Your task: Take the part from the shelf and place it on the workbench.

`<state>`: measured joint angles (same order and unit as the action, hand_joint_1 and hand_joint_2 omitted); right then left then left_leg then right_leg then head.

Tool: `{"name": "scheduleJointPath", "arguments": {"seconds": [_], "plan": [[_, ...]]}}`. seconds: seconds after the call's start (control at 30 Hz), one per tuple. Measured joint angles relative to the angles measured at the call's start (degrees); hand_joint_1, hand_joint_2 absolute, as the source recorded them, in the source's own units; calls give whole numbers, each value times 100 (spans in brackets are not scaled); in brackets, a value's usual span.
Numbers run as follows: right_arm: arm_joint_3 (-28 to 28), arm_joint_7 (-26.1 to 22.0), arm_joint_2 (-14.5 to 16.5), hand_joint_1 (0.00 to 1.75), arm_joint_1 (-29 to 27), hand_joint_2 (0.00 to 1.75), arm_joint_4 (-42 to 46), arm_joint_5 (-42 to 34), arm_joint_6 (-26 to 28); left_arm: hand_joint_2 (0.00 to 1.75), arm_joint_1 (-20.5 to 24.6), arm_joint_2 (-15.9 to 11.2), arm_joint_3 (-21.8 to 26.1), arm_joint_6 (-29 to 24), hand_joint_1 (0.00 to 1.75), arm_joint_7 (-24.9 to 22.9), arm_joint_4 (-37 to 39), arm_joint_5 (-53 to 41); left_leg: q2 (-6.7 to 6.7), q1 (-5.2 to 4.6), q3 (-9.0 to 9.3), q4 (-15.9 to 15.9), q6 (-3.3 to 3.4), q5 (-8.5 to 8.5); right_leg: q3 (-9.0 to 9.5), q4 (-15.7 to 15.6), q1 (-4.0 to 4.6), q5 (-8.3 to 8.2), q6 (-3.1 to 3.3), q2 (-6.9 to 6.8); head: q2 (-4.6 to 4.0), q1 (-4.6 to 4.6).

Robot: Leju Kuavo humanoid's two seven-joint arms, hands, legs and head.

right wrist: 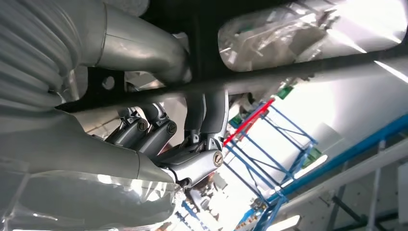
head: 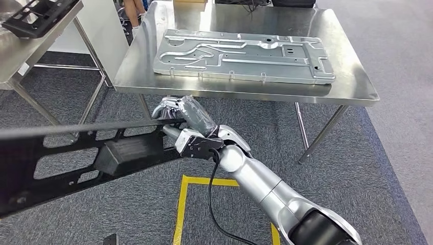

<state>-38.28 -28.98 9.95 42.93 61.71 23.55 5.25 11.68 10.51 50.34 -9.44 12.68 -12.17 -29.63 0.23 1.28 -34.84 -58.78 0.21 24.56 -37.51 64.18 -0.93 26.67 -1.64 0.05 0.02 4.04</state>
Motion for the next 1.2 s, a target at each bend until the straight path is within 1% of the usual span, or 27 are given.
{"name": "scheduleJointPath", "arguments": {"seconds": [0.03, 0.07, 0.17, 0.2, 0.23, 0.27, 0.33, 0.37, 0.4, 0.43, 0.5, 0.53, 0.57, 0.67, 0.7, 0.73, 0.77, 0.83, 0.87, 0.9, 0.93, 1.0, 1.03, 1.07, 1.1, 1.13, 1.2], "plan": [[-1, 27, 24, 175, 38, 175, 18, -35, -53, 175, -6, -1, 4, -2, 0, -3, 0, 14, 0, -7, -4, -2, -30, 2, 138, -304, 9, -99, 18, -1, 0, 1], [-3, 73, 53, 175, 83, 175, 31, -48, -92, 175, -16, -3, 9, -2, 0, 4, 0, 27, 2, -17, -9, -2, -66, 2, 208, -471, 22, -133, 38, 2, 0, 1], [-20, 375, 111, 175, 230, 175, 119, 203, -26, 175, -43, -8, 19, 23, 0, 81, 0, 39, 10, -12, -12, 8, -174, 1, 211, -529, 41, -140, 142, 18, 0, 2], [-29, 521, 120, 175, 297, 175, 169, 422, 70, 175, -46, -10, 20, 46, 0, 119, 0, 37, 11, -5, -41, -58, -201, 57, 220, -550, 36, -153, 190, 14, 0, 2], [-44, 678, 129, 175, 378, 175, 218, 706, 196, 175, -44, -11, 20, 73, 0, 156, 0, 34, 10, 1, -117, -236, -220, 177, 230, -572, 28, -166, 233, 6, 0, 2], [-61, 835, 134, 175, 461, 175, 258, 1036, 336, 175, -44, -13, 20, 101, 0, 189, 0, 29, 9, 6, -251, -542, -231, 353, 238, -584, 31, -171, 267, -1, 0, 2], [-101, 1073, 118, 175, 592, 175, 297, 1660, 563, 175, -49, -17, 20, 144, 0, 226, 0, 9, 8, 5, -599, -1327, -243, 707, 237, -580, 59, -166, 306, -3, 0, 2], [-116, 1152, 104, 175, 625, 175, 303, 1870, 636, 175, -53, -19, 20, 157, 0, 233, 0, -3, 7, 4, -719, -1592, -244, 777, 237, -573, 74, -163, 316, 0, 0, 2], [-130, 1201, 89, 175, 646, 175, 308, 2004, 682, 175, -55, -21, 20, 166, 0, 238, 0, -14, 7, 3, -741, -1642, -238, 735, 237, -562, 88, -159, 322, 7, 0, 2], [-142, 1231, 77, 175, 665, 175, 314, 2071, 707, 175, -53, -21, 20, 171, 0, 240, 0, -22, 7, 3, -650, -1454, -222, 588, 240, -551, 100, -154, 324, 18, 0, 2], [-161, 1254, 66, 175, 711, 175, 342, 2117, 724, 175, -41, -25, 20, 175, 0, 242, 0, -25, 5, -12, -266, -664, -164, 216, 242, -530, 125, -140, 314, 39, 0, 2], [-168, 1263, 61, 175, 739, 175, 356, 2134, 731, 175, -34, -28, 20, 176, 0, 244, 0, -26, 5, -26, -106, -325, -134, 103, 236, -519, 136, -136, 298, 47, 0, 2], [-173, 1275, 55, 175, 761, 175, 365, 2173, 748, 175, -29, -32, 19, 180, 0, 247, 0, -28, 3, -42, -13, -120, -107, 56, 226, -513, 143, -137, 278, 50, 0, 2], [-178, 1370, 32, 175, 805, 175, 375, 2513, 893, 175, -32, -39, 18, 193, 0, 275, 0, -34, 1, -54, 15, -12, -43, 35, 206, -513, 130, -143, 197, 47, 0, 2], [-178, 1419, 20, 175, 829, 175, 384, 2675, 956, 175, -30, -42, 18, 196, 0, 285, 0, -34, 4, -42, 24, 16, -15, 17, 189, -474, 124, -106, 159, 44, 0, 2], [-178, 1468, 4, 175, 870, 175, 393, 2828, 1007, 175, -24, -44, 18, 198, 0, 293, 0, -33, 8, -28, 32, 45, 16, -3, 128, -343, 117, -13, 120, 40, 0, 2], [-178, 1518, -16, 175, 916, 175, 401, 2968, 1044, 175, -20, -46, 18, 200, 0, 297, 0, -30, 12, -14, 38, 67, 41, -19, 11, -93, 104, 137, 83, 36, 0, 1], [-178, 1614, -65, 175, 994, 175, 403, 3180, 1074, 175, -23, -52, 18, 201, 0, 311, 0, -21, 13, -16, 35, 72, 59, -25, -353, 676, 65, 492, 26, 31, 0, 1], [-177, 1662, -92, 175, 1017, 175, 402, 3259, 1074, 175, -32, -55, 18, 202, 0, 323, 0, -17, 13, -12, 34, 70, 59, -23, -509, 990, 41, 586, 5, 28, 0, 0], [-175, 1702, -118, 175, 1038, 175, 401, 3320, 1072, 175, -41, -57, 18, 203, 0, 336, 0, -15, 12, -6, 34, 66, 56, -20, -579, 1116, 17, 572, -15, 25, 0, 0], [-171, 1733, -139, 175, 1068, 175, 399, 3361, 1066, 175, -49, -58, 18, 204, 0, 349, 0, -15, 10, 3, 35, 57, 47, -15, -531, 1001, -7, 445, -31, 20, 0, 0], [-156, 1774, -170, 175, 1174, 175, 396, 3403, 1052, 175, -56, -60, 18, 205, 0, 369, 0, -20, 6, 23, 38, 28, 6, 10, -169, 231, -44, 51, -53, 1, 0, 0], [-148, 1784, -182, 175, 1232, 175, 395, 3414, 1045, 175, -54, -61, 18, 205, 0, 377, 0, -22, 3, 19, 33, 6, -26, 25, 8, -140, -41, -83, -48, -5, 0, 1], [-138, 1789, -195, 175, 1280, 175, 392, 3423, 1039, 175, -52, -64, 18, 205, 0, 384, 0, -24, 2, 12, 28, -4, -62, 33, 123, -387, -30, -150, -32, -5, 0, 1], [-128, 1792, -209, 175, 1309, 175, 387, 3431, 1035, 175, -52, -67, 18, 205, 0, 389, 0, -24, 0, 5, 24, -4, -98, 36, 165, -485, -11, -149, -4, 1, 0, 1], [-122, 1794, -222, 175, 1323, 175, 383, 3438, 1031, 175, -53, -68, 18, 205, 0, 392, 0, -24, -1, -1, 24, 6, -134, 31, 163, -494, 10, -150, 33, 11, 0, 2], [-117, 1798, -241, 175, 1335, 175, 376, 3448, 1029, 175, -56, -69, 18, 205, 0, 393, 0, -24, 0, 14, 23, 3, -201, 57, 166, -516, -1, -168, 118, 19, 0, 2]]}}
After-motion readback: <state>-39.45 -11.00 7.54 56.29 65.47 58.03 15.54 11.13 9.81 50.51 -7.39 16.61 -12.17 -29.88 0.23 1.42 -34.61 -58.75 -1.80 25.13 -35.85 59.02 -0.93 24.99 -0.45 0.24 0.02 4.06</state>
